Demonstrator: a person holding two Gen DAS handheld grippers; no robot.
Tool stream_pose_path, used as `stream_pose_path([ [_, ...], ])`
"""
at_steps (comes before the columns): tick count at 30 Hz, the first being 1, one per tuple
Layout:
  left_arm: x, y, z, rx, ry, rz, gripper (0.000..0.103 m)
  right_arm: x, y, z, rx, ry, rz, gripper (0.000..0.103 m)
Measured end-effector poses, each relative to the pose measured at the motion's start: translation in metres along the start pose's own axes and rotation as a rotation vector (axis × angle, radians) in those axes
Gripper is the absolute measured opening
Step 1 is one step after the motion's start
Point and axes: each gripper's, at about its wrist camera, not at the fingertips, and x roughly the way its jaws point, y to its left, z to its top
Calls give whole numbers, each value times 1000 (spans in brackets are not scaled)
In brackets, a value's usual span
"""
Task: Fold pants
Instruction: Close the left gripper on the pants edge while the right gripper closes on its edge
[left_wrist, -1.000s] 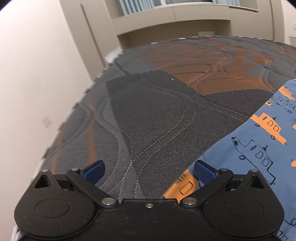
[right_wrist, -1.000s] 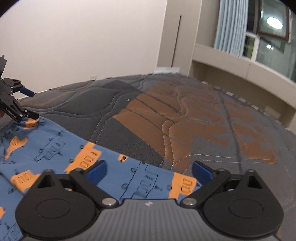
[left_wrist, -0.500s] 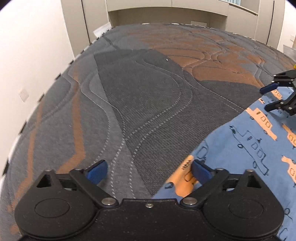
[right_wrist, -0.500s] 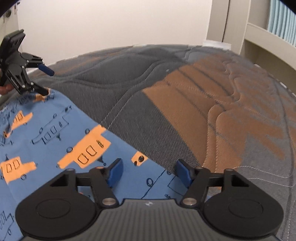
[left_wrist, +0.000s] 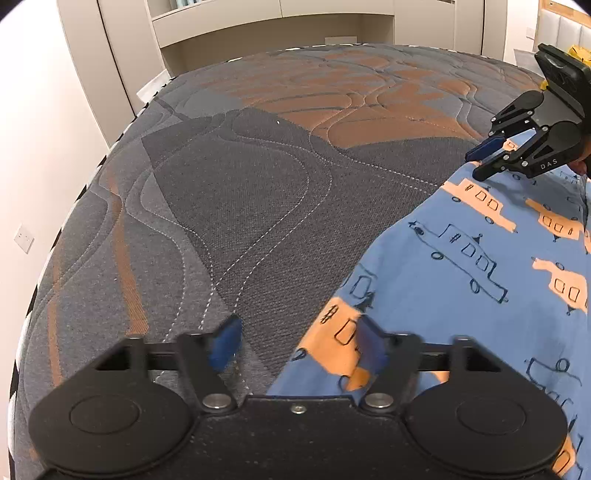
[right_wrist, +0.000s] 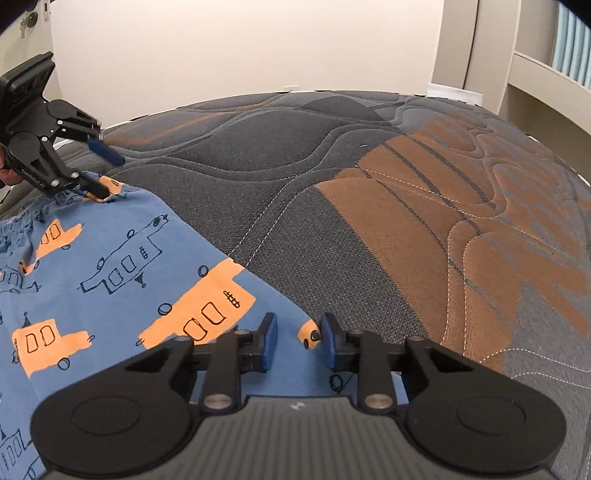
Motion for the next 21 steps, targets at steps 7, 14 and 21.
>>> stream_pose_path([
  [7,4,17,-3,-54,49,-125,50,-3,7,-6,15,-29,-34,19],
  [14,-10,-3,1,-36,2,-46,3,-5,30,-4,-44,-52,-170,2],
  [21,-6,6,6,-111,6,60,3,11,31,19,-36,-92,-274,2],
])
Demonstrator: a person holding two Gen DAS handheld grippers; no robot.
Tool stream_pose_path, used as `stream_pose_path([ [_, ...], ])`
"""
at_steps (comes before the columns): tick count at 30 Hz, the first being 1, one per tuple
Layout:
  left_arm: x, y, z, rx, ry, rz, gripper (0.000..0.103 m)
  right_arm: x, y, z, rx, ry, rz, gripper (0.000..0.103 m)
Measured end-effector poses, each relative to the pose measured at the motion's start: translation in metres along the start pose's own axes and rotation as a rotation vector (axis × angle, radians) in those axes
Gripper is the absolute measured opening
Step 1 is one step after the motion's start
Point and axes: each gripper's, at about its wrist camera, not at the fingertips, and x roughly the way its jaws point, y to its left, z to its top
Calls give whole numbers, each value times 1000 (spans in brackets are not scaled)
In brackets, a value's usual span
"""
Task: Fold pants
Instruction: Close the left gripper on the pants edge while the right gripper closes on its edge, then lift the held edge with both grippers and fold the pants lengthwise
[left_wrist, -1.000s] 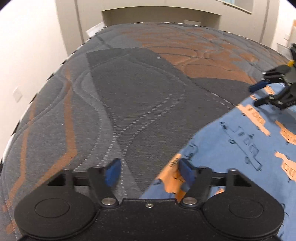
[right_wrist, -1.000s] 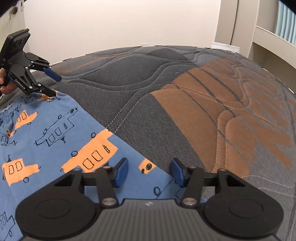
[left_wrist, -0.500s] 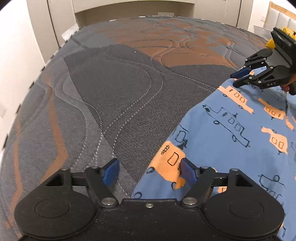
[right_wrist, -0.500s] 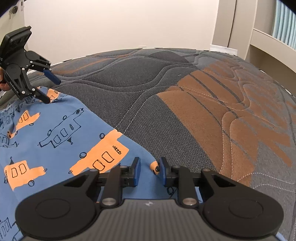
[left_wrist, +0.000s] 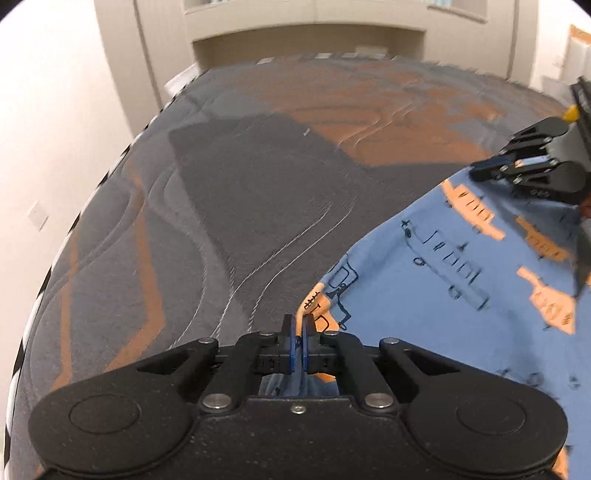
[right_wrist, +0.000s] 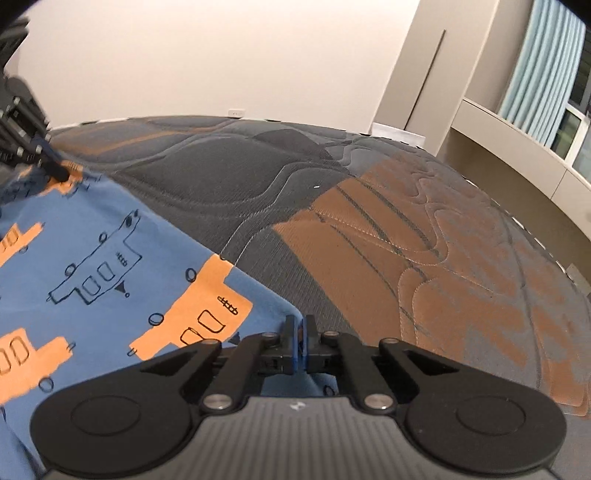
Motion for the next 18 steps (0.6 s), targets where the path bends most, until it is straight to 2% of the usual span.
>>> stream_pose_path([
  [2,7,1,-3,-19,23,6,3,10,2,1,-10,16,4,2],
  [6,-13,-1,-4,-32,-43,11,3,4,6,-1,-6,-13,-18,2],
  [12,-84,-30,-20,34,-218,14,3,-80,18,-17,23,-189,-88,2],
  [18,-149,-76,-66,111,-322,-37,2,-184,64,-70,48,-310,-157,2],
])
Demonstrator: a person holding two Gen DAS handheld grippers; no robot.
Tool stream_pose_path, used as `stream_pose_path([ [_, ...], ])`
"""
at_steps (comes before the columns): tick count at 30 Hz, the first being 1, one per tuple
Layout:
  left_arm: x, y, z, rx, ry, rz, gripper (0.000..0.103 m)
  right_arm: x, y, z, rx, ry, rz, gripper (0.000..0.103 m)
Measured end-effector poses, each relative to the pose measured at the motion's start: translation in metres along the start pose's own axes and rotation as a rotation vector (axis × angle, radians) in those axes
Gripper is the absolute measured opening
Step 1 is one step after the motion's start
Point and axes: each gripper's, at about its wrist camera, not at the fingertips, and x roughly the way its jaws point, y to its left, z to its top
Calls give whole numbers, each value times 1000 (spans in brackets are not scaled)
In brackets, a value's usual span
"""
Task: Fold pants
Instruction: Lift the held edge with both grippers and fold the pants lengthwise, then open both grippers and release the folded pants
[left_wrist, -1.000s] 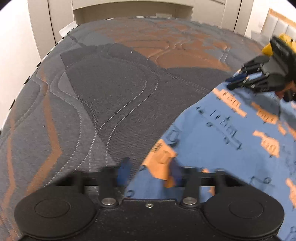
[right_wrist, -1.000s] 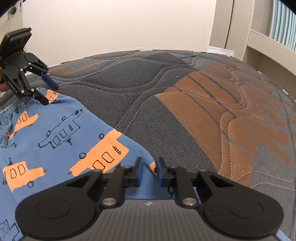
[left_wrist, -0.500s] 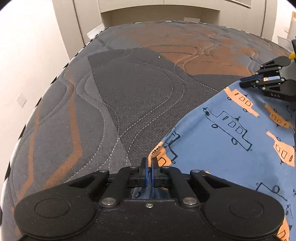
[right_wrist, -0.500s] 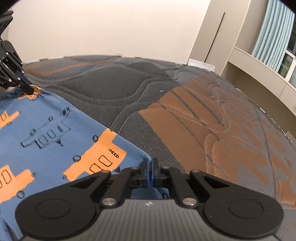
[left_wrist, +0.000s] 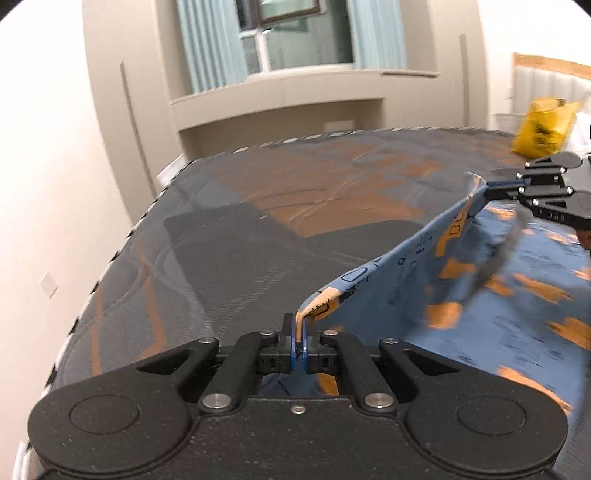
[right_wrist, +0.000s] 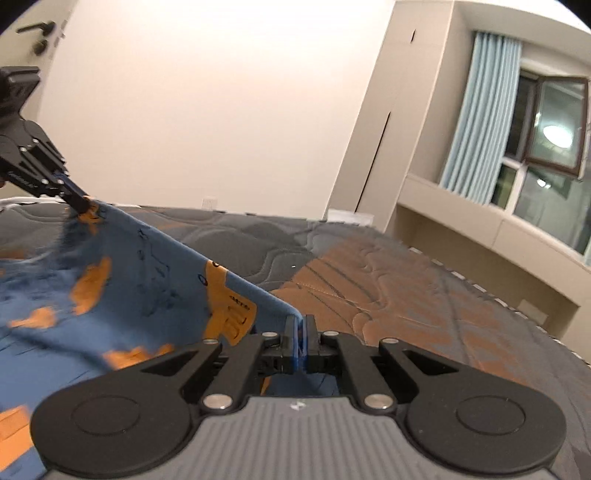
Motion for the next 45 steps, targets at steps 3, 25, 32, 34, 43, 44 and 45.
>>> stream_pose_path([
  [3,-30,-23,-22,34,-23,-51,2,-56,21,-17,8,-21,-25,2],
  [25,-48,-92,-127,154,136,-119,2,-134,92,-100,69,219,-55,0],
  [32,-57,-90,-124,135,119,-116,2,-147,89,-101,86,173,-50,25],
  [34,-56,-92,-124,132,123,-107,2,-146,94,-101,63,179,-37,35],
  [43,-62,-92,-118,111,108,-89,0,-124,117,-102,-52,223,-10,34],
  [44,-62,-91,-118,105,107,-91,0,-122,118,-102,-54,226,-9,26],
  [45,-64,-91,-118,99,105,-94,0,-121,117,-101,-53,227,-4,9],
])
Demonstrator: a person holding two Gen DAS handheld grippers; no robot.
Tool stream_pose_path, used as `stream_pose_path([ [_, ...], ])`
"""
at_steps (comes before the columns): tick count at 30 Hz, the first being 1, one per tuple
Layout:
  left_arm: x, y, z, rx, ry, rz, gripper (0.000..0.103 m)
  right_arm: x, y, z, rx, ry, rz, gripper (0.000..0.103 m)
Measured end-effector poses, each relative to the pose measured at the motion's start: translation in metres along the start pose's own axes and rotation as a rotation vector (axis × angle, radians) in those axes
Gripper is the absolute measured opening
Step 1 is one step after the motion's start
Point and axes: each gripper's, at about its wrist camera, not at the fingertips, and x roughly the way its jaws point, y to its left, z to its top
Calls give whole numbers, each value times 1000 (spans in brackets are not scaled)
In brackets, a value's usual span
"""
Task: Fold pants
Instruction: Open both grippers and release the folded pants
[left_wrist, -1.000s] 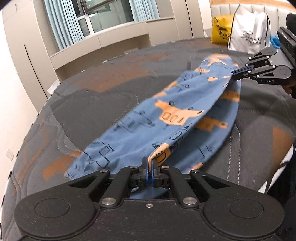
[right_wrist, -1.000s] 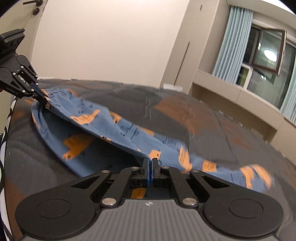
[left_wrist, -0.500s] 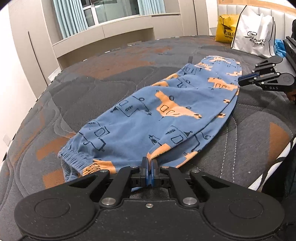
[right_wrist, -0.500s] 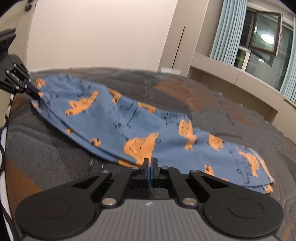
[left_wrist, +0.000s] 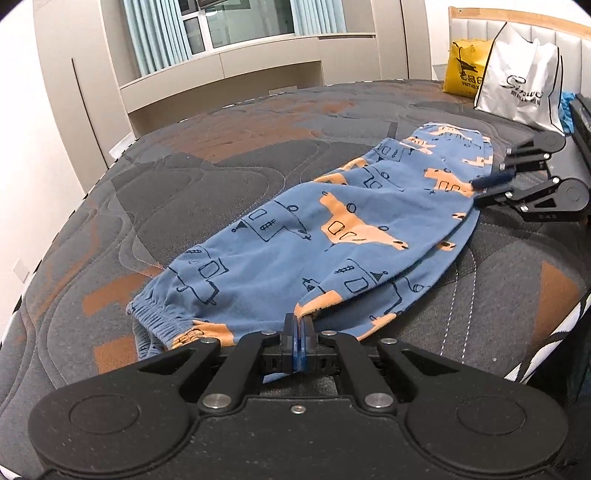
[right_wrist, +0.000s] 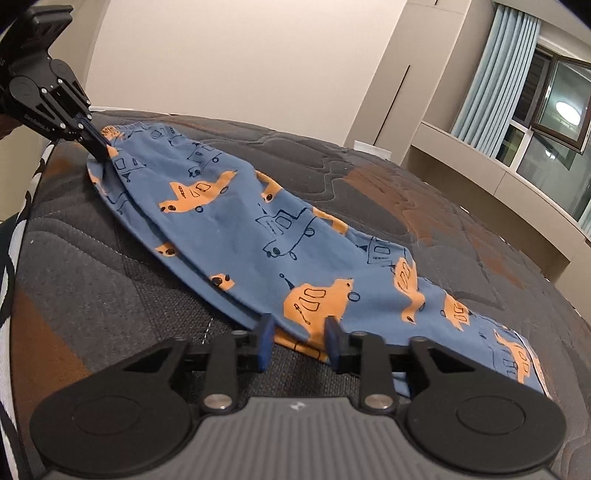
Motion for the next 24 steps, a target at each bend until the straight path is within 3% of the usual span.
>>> stream_pose_path([
  [3,-5,-2,-1,5,-4,-4,0,-1,1,2,-9,-3,-12,3],
  [8,-16,-2,-4,-11,-26,-13,0,-16,-2,1,16,-40,-28,2],
  [12,-10,-3,-13,-23,-8,-26,0,-15,-3,-2,14,-12,-19,2],
  [14,-4,-1,-17,-53,4,-21,7,-5,-3,-3,17,22,2,4],
  [16,-5,7,-18,-105,3,-19,25,-4,-5,-2,17,18,-1,6],
  [17,-10,11,-19,-127,-9,-11,32,-6,-7,-1,25,10,0,20],
  [18,-15,15,-19,-148,-30,1,46,-10,-10,0,40,-3,-1,45],
  [19,-21,21,-20,-172,-54,18,62,-15,-12,-1,56,-19,-8,58],
  [20,-28,27,-21,-204,-79,47,67,-19,-16,-2,75,-35,-18,72],
  [22,-37,42,-23,-297,-98,95,65,-27,-24,-7,132,-64,-40,74],
  [24,-40,56,-25,-387,-79,85,60,-34,-32,-13,198,-85,-56,78],
])
